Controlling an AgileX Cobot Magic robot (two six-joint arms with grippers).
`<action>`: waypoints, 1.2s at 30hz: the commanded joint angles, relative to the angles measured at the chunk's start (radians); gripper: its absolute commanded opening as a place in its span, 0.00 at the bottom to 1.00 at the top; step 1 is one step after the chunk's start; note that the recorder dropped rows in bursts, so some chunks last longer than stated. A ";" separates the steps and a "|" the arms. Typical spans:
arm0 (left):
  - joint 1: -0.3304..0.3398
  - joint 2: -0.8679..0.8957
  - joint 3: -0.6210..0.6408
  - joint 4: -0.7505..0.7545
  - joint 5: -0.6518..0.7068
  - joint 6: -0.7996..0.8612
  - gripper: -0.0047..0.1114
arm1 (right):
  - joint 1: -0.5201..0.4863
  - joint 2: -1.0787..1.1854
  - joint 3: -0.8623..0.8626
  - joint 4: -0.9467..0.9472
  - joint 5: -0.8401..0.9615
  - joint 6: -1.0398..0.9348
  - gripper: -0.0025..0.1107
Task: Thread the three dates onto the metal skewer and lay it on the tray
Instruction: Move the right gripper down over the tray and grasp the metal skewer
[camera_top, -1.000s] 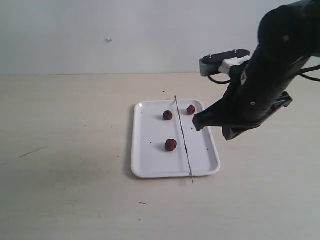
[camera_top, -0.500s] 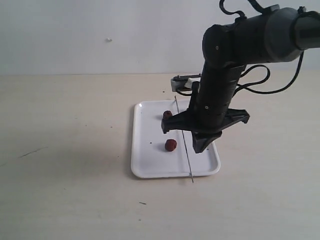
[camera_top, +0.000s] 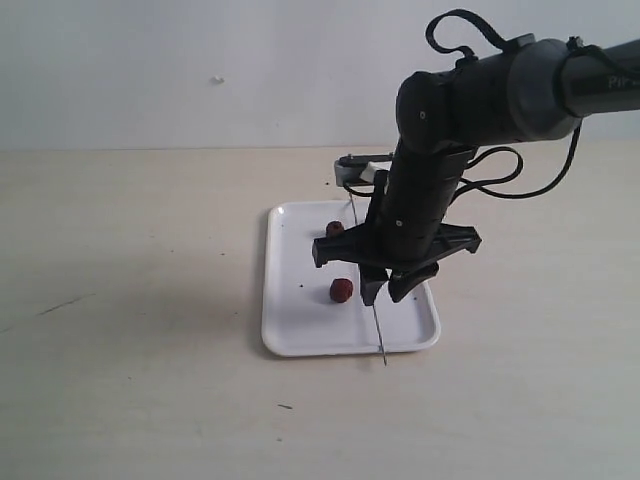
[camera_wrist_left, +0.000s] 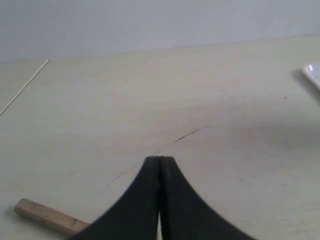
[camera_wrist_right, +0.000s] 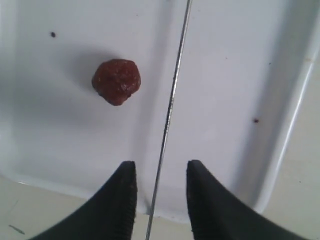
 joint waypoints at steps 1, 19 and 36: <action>0.002 -0.007 0.000 0.006 -0.003 -0.004 0.04 | 0.013 0.039 -0.004 -0.003 -0.039 0.006 0.34; 0.002 -0.007 0.000 0.006 -0.003 -0.004 0.04 | 0.013 0.082 -0.004 -0.063 -0.110 0.088 0.33; 0.002 -0.007 0.000 0.006 -0.003 -0.004 0.04 | 0.013 0.117 -0.004 -0.082 -0.148 0.318 0.02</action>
